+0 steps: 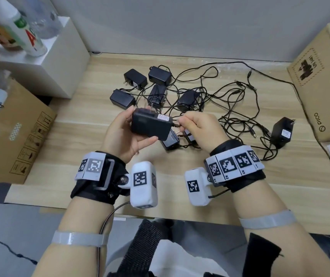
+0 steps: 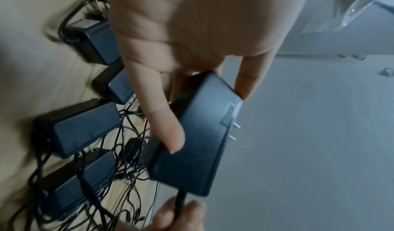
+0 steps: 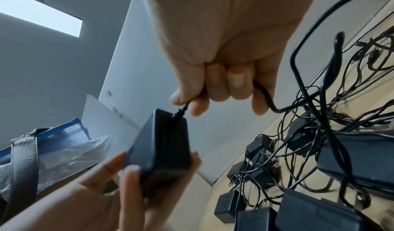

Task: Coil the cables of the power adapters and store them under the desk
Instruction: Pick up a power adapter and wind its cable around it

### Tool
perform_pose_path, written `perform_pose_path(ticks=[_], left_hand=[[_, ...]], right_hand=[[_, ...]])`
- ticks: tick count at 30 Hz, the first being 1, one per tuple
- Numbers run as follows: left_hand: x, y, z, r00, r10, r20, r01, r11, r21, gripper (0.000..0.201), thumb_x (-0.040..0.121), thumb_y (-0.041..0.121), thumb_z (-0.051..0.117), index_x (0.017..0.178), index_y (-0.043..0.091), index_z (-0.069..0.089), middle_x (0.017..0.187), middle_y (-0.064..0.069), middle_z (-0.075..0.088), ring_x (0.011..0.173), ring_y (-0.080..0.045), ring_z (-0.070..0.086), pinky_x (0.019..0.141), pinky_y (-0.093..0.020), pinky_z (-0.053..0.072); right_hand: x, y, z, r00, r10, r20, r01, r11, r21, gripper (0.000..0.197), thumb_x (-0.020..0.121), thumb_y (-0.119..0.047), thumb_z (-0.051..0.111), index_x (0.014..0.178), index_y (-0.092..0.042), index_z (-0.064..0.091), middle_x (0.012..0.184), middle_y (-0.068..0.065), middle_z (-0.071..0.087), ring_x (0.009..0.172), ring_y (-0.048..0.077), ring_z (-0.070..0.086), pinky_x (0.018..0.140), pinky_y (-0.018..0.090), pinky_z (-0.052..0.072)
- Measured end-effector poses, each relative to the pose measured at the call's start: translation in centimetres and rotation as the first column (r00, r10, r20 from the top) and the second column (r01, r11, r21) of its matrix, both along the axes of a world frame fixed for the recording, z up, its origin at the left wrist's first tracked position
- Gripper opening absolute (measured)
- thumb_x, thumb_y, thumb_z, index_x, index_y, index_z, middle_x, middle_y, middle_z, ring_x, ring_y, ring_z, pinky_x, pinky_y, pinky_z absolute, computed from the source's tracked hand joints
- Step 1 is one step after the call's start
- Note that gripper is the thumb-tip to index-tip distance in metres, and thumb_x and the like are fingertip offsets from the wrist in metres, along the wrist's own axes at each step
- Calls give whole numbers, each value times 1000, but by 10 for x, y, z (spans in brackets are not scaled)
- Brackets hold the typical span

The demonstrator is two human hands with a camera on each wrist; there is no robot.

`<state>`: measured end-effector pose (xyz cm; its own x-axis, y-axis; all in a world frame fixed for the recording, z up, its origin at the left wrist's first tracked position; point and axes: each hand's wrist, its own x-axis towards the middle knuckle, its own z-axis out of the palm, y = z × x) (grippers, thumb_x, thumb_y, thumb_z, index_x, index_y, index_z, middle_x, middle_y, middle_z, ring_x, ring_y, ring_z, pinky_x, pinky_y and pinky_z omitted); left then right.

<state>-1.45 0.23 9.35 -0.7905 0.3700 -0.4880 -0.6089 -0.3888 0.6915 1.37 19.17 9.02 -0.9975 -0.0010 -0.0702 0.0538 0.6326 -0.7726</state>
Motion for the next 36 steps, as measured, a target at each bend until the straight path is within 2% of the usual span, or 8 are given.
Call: perform_pose_path(ticks=[3, 7, 14, 22, 27, 30, 33, 36], left_hand=[[-5, 0, -1, 999, -6, 53, 5, 1000, 17, 51, 97, 36, 35, 78, 10, 74, 93, -12, 70, 83, -27, 70, 62, -34, 60], [-5, 2, -6, 990, -111, 89, 101, 989, 104, 35, 83, 19, 54, 114, 5, 62, 119, -23, 61, 101, -38, 63, 76, -34, 58], [-14, 8, 4, 924, -376, 70, 355, 912, 206, 58, 45, 35, 91, 94, 9, 74, 81, -17, 70, 60, -19, 68, 47, -24, 55], [-18, 51, 14, 968, -249, -28, 250, 965, 82, 28, 67, 31, 72, 87, 12, 74, 76, -10, 70, 63, -15, 69, 43, -22, 53], [-26, 74, 20, 981, -185, -60, 187, 981, 39, 40, 83, 36, 55, 113, 9, 55, 86, -9, 67, 66, -12, 67, 40, -18, 49], [-35, 79, 22, 952, -236, -195, 193, 957, -216, 40, 79, 30, 60, 116, 16, 56, 89, -6, 64, 72, -17, 63, 41, -18, 45], [-41, 81, 25, 922, -274, -275, 186, 933, -307, 31, 85, 20, 62, 115, 16, 57, 90, -3, 63, 70, -19, 61, 44, -16, 43], [-45, 81, 24, 906, -265, -329, 147, 928, -342, 21, 86, 19, 62, 106, 22, 61, 85, 2, 65, 61, -15, 60, 44, -17, 43]], right_hand=[[-7, -3, 5, 997, -63, -49, 62, 998, -19, 30, 94, -31, 47, 68, -20, 57, 68, 3, 62, 71, 25, 55, 68, 34, 40], [-18, -7, 8, 981, -137, -139, 127, 989, -77, 29, 94, -27, 49, 65, -24, 52, 66, -11, 57, 69, 11, 53, 66, 18, 38], [-28, -4, 6, 937, -253, -241, 178, 939, -294, 21, 96, -24, 46, 77, -20, 54, 66, -16, 53, 61, -10, 50, 61, 7, 36], [-23, 15, -9, 983, -158, -98, 78, 828, -556, 21, 101, -18, 29, 93, -27, 46, 56, -11, 38, 42, 1, 31, 41, 13, 26], [-18, 29, -16, 995, 11, 102, 5, 988, -153, 23, 98, -25, 31, 114, -30, 47, 74, 10, 57, 69, 27, 55, 74, 46, 51], [-14, 30, -7, 979, 106, 176, -115, 993, 41, 26, 99, -25, 32, 116, -13, 48, 101, 20, 62, 96, 36, 58, 80, 37, 45], [-15, 28, 7, 969, 158, 188, -177, 980, 91, 21, 100, -24, 32, 88, -19, 49, 97, 16, 59, 98, 33, 55, 72, 31, 35], [-21, 27, 11, 956, 157, 246, -183, 979, 86, 23, 99, -20, 34, 105, -9, 53, 112, 17, 61, 106, 33, 54, 82, 34, 40]])
